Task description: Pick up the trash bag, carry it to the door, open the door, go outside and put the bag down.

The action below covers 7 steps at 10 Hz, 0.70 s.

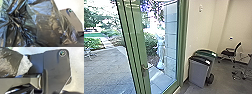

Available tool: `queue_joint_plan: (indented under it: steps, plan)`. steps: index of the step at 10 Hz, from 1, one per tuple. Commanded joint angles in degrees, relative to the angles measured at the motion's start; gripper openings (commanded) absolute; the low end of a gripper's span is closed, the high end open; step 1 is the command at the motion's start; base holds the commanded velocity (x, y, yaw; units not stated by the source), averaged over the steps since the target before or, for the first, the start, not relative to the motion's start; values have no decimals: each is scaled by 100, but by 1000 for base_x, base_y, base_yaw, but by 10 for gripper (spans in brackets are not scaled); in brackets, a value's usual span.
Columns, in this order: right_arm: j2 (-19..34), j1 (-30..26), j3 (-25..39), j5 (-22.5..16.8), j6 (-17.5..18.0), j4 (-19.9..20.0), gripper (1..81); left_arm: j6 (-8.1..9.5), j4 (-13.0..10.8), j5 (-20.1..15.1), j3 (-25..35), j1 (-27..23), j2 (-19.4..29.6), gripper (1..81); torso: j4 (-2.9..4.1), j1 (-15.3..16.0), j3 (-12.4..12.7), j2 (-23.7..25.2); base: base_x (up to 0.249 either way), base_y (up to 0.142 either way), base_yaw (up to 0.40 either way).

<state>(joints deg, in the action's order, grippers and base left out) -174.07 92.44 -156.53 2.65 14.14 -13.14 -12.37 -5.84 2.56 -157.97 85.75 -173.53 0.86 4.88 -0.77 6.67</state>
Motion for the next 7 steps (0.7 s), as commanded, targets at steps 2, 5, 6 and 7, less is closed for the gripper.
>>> queue_joint_plan:
  steps: [2, 5, 6, 7]
  plan:
    - [10, -178, -8, -229, 10, -4, 811, -55, -58, -256, -24, -326, -67, 10, 0, 0, 0, 0, 160, 0, 0]
    - [10, -204, -8, -238, 10, -4, 811, -55, -41, -238, -24, -326, -59, 10, 0, 0, 0, 0, 160, 0, 0]
    - [1, -212, -8, -238, 10, -4, 811, -55, -49, -247, -32, -326, -59, 10, 0, -2, 0, 0, 160, 0, 0]
    - [1, -221, -8, -247, 1, -13, 811, -55, -49, -247, -32, -326, -59, 10, 0, 0, 0, 0, 160, 0, 0]
